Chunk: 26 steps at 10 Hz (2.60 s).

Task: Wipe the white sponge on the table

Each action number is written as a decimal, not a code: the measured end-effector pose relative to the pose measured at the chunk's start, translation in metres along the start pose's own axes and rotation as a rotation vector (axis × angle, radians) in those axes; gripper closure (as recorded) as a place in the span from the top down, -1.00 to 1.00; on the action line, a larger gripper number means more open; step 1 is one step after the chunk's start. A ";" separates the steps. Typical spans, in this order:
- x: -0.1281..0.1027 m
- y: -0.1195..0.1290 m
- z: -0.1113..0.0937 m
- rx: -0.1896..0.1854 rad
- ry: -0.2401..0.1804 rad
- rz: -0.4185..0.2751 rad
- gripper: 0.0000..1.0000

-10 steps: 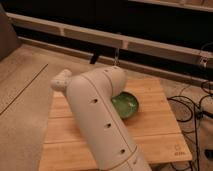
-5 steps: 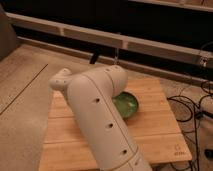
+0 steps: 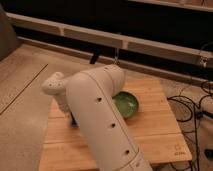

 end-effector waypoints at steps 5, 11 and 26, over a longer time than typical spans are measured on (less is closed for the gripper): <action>0.033 -0.022 0.003 0.025 0.056 0.043 -1.00; 0.032 -0.114 0.006 0.123 0.094 0.200 -1.00; 0.019 0.005 -0.029 -0.077 -0.037 0.016 -1.00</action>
